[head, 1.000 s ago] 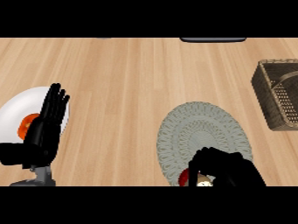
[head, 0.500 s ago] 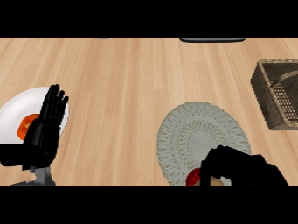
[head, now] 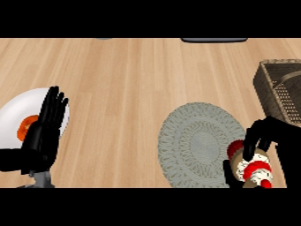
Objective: Pick the cupcake from the placemat and place it in the basket
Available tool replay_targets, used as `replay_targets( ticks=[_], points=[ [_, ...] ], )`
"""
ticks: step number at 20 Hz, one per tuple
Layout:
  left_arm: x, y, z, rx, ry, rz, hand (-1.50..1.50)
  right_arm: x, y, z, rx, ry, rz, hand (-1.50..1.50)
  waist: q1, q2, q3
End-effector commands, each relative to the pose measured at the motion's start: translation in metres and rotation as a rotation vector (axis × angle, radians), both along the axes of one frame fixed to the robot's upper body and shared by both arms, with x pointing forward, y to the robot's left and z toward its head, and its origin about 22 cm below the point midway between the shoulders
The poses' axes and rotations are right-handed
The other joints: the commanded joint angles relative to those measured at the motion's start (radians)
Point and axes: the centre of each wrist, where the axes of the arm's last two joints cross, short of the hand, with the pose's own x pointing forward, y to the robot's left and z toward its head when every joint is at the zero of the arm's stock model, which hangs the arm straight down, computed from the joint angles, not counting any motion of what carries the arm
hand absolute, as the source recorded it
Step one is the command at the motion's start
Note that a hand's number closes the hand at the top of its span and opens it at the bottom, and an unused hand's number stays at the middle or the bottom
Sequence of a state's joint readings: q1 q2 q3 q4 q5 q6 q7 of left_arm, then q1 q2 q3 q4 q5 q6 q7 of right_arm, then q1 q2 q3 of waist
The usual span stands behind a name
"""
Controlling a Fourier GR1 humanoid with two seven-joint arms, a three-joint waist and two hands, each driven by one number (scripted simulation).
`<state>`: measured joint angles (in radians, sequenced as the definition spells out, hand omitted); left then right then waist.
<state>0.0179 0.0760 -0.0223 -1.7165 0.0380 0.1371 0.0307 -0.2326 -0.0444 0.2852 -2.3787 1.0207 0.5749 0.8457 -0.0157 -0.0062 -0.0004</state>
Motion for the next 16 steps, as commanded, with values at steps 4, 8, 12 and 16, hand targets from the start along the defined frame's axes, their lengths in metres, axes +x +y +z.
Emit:
replay_targets(
  ticks=[4,8,12,16],
  points=[
    [-0.008,0.013,-0.011,0.013,0.018,0.002,0.0,-0.022,-0.056,0.033,0.072,-0.129,-0.016,1.5,-0.004,0.001,0.001],
    [0.009,0.009,0.006,-0.011,-0.004,-0.004,0.0,0.003,-0.078,0.035,0.098,-0.125,-0.025,1.5,-0.004,0.003,0.002],
    [0.006,-0.008,0.006,-0.012,0.004,-0.012,0.0,0.016,-0.118,0.038,0.09,-0.123,-0.05,1.5,-0.002,0.003,0.002],
    [0.004,-0.002,0.004,0.001,0.007,-0.006,0.0,0.027,-0.174,0.047,0.095,-0.107,-0.065,1.5,0.005,0.004,0.001]
  ],
)
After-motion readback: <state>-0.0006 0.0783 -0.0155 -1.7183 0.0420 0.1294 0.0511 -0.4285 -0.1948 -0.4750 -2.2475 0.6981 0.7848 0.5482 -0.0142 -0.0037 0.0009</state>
